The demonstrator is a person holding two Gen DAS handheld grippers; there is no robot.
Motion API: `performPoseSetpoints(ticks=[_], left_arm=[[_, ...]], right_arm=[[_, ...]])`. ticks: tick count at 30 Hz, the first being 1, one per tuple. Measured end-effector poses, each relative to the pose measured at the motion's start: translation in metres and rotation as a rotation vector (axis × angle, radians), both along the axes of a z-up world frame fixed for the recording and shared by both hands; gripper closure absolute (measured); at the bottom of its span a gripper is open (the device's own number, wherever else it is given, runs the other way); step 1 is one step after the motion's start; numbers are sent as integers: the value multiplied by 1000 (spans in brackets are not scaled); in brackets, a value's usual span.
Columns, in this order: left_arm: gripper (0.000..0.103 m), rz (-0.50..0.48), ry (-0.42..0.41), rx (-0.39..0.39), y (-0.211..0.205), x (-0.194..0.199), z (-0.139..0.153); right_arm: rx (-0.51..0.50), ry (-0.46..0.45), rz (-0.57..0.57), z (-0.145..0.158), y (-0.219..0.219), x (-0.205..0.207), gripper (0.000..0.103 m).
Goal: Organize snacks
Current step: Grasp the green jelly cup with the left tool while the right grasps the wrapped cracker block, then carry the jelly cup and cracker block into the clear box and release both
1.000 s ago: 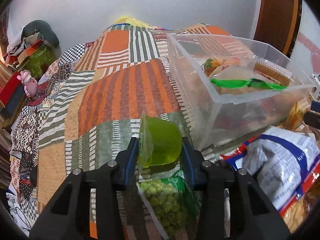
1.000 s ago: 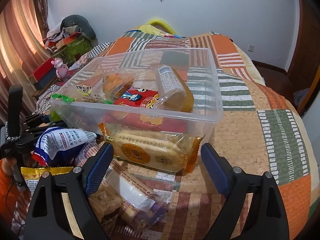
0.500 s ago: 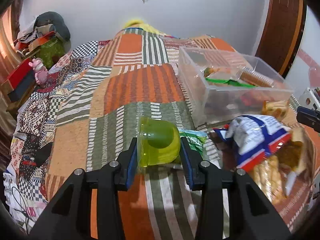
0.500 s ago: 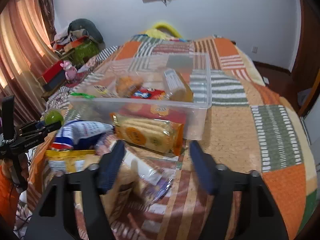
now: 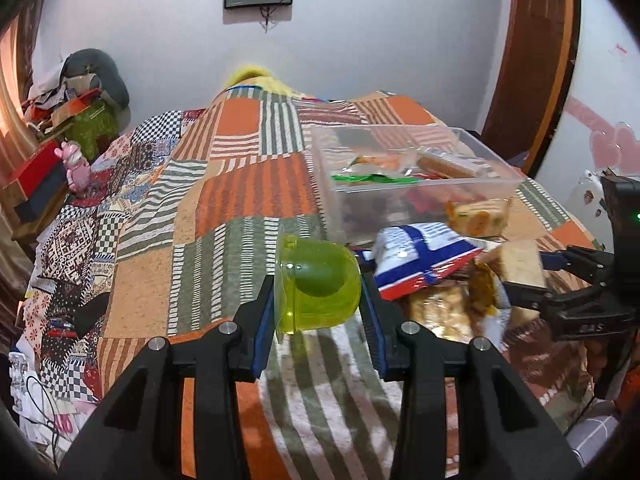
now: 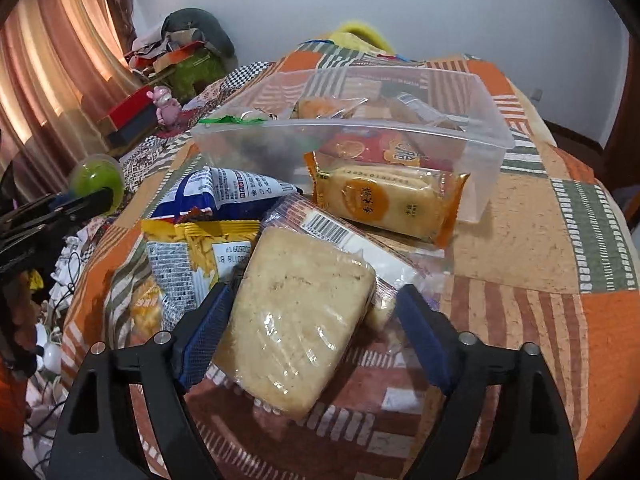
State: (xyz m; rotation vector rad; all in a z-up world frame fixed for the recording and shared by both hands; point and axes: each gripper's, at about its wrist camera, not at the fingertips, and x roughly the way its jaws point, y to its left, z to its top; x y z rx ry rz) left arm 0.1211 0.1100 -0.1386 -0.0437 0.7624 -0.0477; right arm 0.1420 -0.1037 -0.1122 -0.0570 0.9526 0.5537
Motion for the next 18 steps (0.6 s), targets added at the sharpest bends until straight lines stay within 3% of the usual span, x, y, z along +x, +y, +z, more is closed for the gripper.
performPoseSetpoints(ticks=[1, 7, 18], left_arm=[[63, -6, -3, -6, -3, -1, 2], [63, -19, -20, -34, -18, 0, 9], [63, -49, -77, -44, -44, 24, 33]], right_arm=[[6, 3, 8, 1, -1, 0, 35], [33, 13, 7, 5, -15, -4, 48], [72, -82, -83, 36, -43, -4, 51]])
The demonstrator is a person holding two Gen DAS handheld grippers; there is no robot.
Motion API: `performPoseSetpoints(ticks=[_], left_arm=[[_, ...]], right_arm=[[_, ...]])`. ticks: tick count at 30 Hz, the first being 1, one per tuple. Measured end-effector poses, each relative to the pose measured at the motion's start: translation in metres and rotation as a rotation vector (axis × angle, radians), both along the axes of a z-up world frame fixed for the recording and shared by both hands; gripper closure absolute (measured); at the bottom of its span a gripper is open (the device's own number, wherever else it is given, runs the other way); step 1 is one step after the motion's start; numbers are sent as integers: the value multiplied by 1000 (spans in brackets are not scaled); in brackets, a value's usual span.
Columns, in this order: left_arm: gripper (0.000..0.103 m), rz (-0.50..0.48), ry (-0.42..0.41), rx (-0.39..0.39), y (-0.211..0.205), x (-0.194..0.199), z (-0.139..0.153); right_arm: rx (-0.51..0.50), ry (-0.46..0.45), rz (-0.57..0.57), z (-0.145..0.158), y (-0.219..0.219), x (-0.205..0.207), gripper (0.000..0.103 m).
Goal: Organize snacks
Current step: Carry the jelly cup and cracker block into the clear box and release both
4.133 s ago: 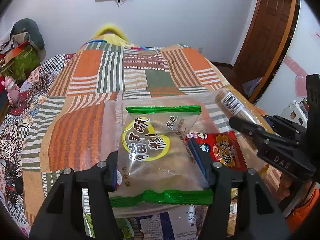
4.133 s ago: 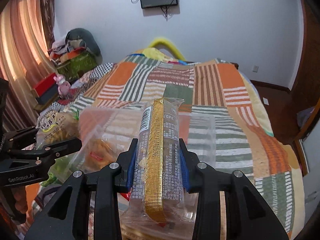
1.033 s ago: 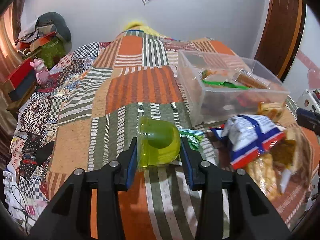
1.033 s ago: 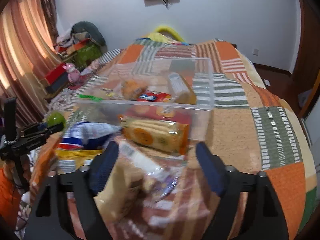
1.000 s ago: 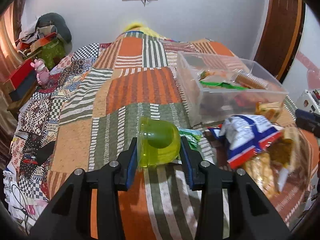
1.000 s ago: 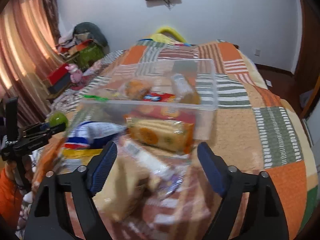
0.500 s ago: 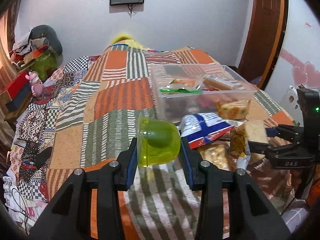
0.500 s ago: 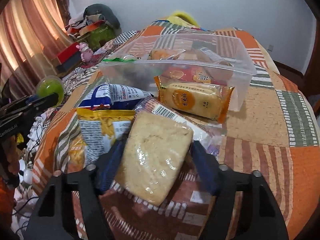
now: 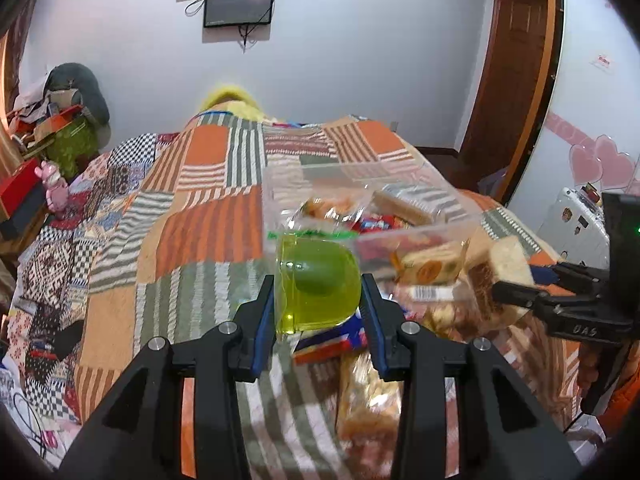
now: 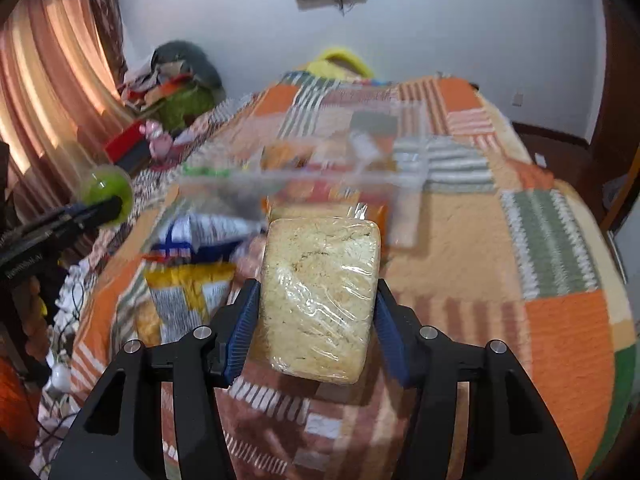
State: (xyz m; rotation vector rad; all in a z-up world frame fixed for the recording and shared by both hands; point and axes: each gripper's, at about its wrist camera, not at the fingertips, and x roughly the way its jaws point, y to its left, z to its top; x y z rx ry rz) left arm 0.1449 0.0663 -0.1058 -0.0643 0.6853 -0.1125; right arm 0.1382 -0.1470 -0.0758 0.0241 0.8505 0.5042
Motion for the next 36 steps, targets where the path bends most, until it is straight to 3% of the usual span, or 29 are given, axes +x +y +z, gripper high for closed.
performPoseSetpoints(ticks=[8, 14, 25, 36], left_arm=[[63, -14, -39, -10, -11, 34, 16], [63, -40, -25, -49, -17, 69, 19], [63, -37, 21, -31, -28, 135, -2], [63, -48, 101, -43, -29, 161, -29]], right_arm=[[42, -124, -35, 38, -3, 25, 51], [49, -163, -39, 41, 9, 52, 51], [26, -101, -14, 11, 42, 101, 51], [-6, -79, 31, -1, 50, 111, 51]])
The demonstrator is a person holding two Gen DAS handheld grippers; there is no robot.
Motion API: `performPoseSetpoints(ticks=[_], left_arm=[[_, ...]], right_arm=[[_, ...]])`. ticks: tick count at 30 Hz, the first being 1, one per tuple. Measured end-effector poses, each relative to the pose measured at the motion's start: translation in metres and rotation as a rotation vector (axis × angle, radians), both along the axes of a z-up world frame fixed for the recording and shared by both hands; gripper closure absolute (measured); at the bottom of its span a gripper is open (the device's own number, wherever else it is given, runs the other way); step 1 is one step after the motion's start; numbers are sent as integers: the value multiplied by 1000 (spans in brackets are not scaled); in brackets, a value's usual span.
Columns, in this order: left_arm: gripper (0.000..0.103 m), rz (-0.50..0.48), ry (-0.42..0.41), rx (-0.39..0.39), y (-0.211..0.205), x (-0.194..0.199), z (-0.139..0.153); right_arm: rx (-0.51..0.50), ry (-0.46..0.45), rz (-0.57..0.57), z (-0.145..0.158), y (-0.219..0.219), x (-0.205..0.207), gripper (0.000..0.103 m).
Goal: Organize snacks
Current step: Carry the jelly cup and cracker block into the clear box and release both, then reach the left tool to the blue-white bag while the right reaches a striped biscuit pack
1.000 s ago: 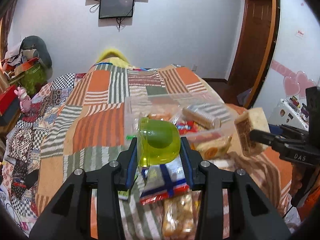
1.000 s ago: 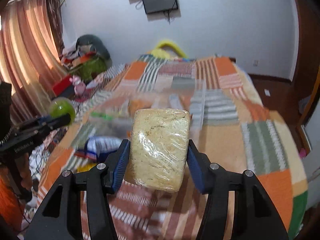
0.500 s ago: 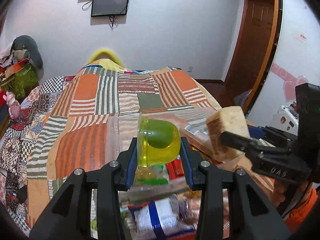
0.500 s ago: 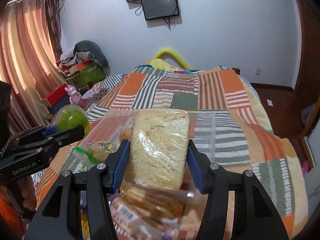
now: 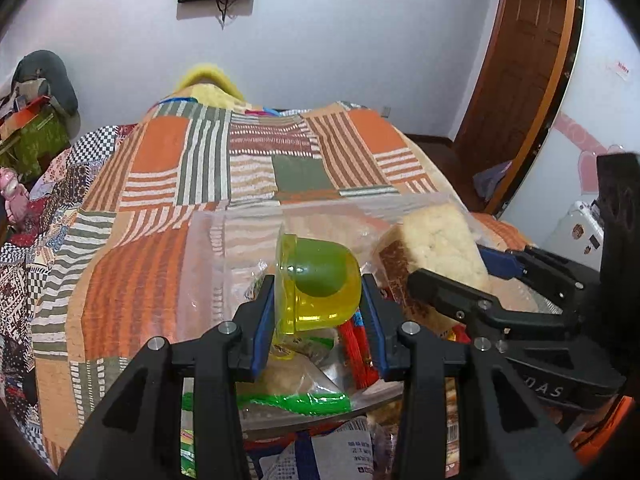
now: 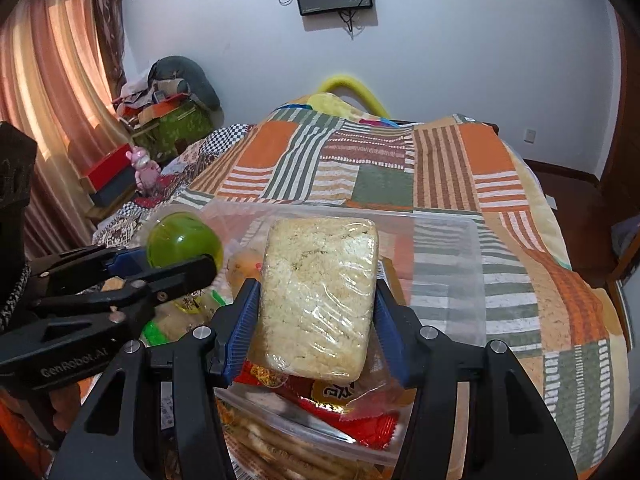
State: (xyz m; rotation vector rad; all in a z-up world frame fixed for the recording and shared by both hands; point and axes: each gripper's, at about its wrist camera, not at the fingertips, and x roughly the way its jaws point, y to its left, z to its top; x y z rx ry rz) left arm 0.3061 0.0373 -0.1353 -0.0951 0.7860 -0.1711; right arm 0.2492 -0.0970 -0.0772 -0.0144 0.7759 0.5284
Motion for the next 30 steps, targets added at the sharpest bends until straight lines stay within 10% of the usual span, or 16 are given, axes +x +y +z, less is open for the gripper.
performPoseSetpoints(ticks=[17, 30], left_arm=[[49, 19, -58, 66, 12, -60, 29], [36, 7, 91, 43, 11, -91, -11]], right_arm=[[14, -37, 25, 27, -29, -32, 50], [-20, 76, 86, -5, -38, -70, 44]])
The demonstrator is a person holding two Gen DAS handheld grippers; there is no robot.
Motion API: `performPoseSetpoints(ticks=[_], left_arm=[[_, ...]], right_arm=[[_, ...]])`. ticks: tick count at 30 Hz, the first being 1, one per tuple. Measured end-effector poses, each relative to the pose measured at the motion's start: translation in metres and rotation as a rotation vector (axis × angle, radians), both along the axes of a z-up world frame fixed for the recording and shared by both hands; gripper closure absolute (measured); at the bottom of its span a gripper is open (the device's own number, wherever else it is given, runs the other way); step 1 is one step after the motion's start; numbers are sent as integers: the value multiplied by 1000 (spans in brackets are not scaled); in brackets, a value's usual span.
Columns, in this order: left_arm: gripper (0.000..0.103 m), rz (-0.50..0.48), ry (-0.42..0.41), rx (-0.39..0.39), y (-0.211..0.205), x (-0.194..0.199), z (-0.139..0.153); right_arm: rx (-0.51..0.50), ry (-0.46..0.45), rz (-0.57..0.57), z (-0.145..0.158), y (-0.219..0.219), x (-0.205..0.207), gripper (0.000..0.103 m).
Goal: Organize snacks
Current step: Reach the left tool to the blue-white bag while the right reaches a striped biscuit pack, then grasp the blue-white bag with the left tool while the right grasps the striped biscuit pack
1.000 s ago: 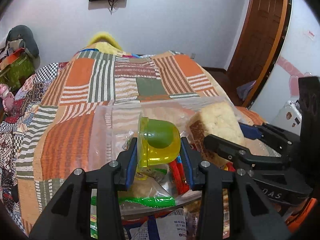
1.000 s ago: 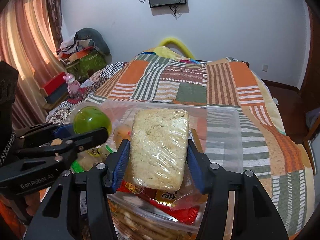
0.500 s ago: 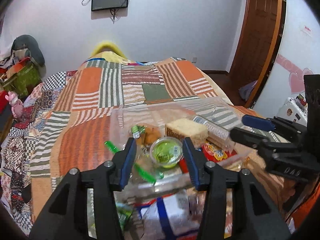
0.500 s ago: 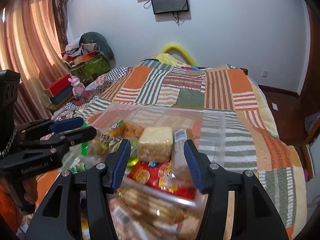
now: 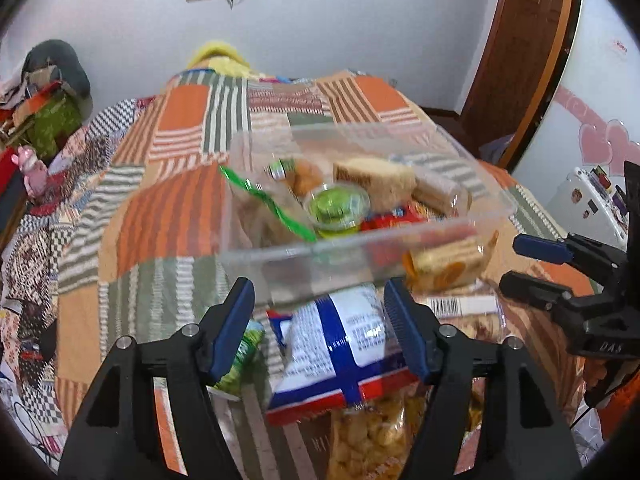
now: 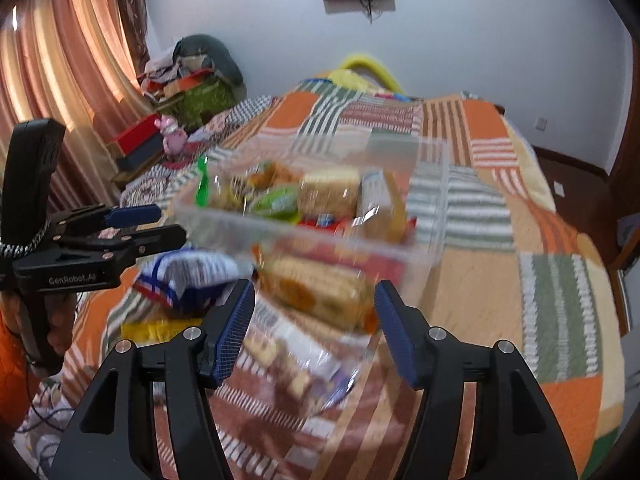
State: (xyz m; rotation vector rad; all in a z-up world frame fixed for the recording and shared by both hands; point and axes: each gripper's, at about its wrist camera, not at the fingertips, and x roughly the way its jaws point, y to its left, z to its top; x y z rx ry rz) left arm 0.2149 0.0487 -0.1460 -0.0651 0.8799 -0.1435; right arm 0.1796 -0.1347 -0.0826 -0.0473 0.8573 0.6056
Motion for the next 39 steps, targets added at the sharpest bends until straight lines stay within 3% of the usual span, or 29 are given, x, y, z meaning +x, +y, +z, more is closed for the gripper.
performPoseSetpoints(ticks=[8, 16, 20, 22, 28, 39], left_arm=[[34, -32, 78, -6, -10, 5, -27], [30, 1, 131, -85, 5, 9, -45], [38, 1, 109, -79, 6, 6, -46], [41, -3, 89, -65, 4, 2, -43], [44, 14, 62, -56, 7, -14, -30], [45, 41, -20, -29, 13, -44, 3]], right_arm=[[-22, 75, 54, -25, 14, 5, 44], [-52, 139, 151, -47, 33, 3, 43], [-65, 125, 162, -47, 36, -3, 44], [-62, 125, 162, -47, 34, -5, 54], [-33, 151, 127, -45, 16, -12, 60], [-35, 151, 88, -42, 16, -16, 59]])
